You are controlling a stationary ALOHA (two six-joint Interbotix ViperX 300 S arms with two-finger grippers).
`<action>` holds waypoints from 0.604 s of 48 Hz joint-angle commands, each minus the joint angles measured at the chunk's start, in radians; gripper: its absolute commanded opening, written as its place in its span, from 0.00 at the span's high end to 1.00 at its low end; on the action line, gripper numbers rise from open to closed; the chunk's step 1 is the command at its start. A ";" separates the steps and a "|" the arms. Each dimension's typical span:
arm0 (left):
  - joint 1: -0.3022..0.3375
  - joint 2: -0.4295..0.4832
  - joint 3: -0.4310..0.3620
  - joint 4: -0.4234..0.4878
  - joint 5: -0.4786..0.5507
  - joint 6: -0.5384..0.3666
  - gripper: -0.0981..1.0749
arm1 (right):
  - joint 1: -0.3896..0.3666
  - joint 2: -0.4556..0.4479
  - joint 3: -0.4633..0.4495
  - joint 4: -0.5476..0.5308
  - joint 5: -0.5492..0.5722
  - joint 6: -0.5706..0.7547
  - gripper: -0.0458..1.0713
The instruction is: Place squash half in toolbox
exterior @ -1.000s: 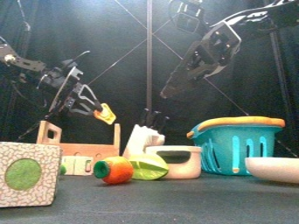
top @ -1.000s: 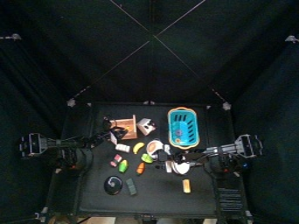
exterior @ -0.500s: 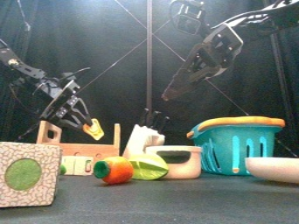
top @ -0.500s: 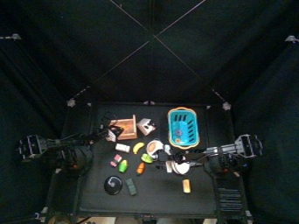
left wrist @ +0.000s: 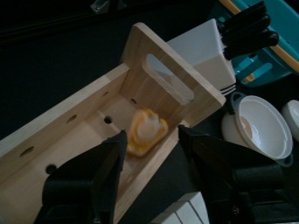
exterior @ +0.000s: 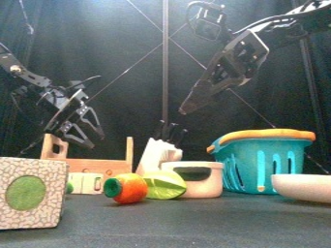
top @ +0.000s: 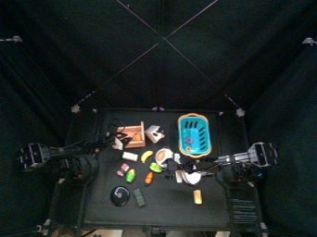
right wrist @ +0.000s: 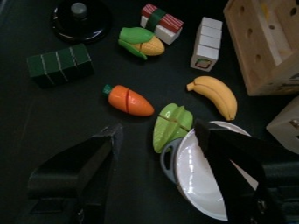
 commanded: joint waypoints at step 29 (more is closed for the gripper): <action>0.003 0.002 -0.018 0.000 -0.012 -0.005 0.16 | -0.005 -0.008 -0.011 -0.002 -0.003 0.000 0.09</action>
